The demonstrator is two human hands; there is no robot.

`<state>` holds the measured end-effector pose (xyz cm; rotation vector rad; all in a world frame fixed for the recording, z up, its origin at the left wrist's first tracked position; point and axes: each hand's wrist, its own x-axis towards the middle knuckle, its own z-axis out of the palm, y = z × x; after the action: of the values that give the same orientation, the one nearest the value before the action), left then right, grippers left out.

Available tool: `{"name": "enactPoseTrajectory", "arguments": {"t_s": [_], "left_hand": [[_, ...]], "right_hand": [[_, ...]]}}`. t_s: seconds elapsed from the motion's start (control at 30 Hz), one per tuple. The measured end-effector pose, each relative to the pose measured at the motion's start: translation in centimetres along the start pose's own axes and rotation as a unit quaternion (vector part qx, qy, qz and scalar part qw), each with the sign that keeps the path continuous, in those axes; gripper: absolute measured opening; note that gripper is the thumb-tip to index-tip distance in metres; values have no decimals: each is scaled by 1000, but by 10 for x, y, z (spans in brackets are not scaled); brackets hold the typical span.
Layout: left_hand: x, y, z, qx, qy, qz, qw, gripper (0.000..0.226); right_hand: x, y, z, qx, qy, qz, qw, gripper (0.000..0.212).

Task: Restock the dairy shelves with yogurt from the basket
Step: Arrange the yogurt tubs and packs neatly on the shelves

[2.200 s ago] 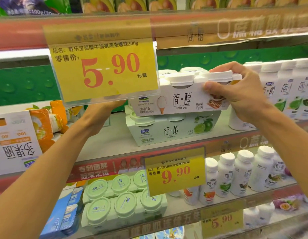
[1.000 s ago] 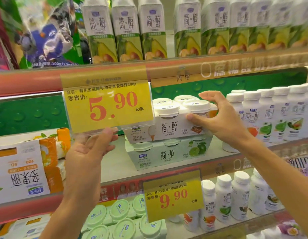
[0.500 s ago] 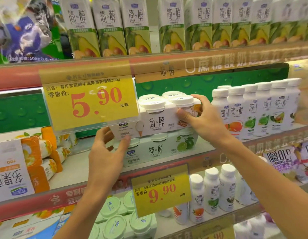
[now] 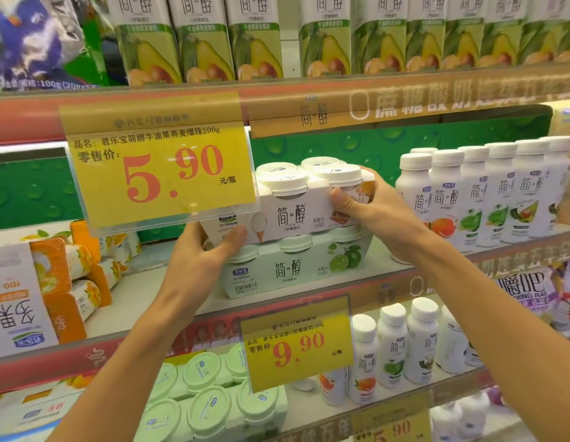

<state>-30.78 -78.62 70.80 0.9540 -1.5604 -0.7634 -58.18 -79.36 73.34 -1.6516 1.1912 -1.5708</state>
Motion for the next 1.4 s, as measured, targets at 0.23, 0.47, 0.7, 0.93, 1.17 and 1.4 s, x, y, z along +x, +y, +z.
{"name": "enactPoseTrajectory", "arguments": {"t_s": [0.23, 0.47, 0.7, 0.93, 1.17, 1.4], "left_hand": [[-9, 0, 4, -7, 4, 17, 1000, 46], [-29, -8, -2, 61, 1, 26, 998, 46], [-98, -30, -2, 151, 156, 93, 972, 41], [-143, -82, 17, 119, 131, 15, 984, 15], [-158, -132, 27, 252, 66, -10, 965, 15], [-170, -188, 12, 536, -85, 40, 839, 56]], "right_hand": [[-8, 0, 5, -8, 8, -2, 1000, 73], [-41, 2, 15, -78, 65, -24, 994, 74], [-120, 20, 31, -145, 226, -86, 959, 45], [-174, 70, 46, -127, 185, 45, 973, 20], [-214, 112, 71, -156, 137, 117, 971, 6], [-252, 160, 114, -189, -27, 157, 969, 38]]}}
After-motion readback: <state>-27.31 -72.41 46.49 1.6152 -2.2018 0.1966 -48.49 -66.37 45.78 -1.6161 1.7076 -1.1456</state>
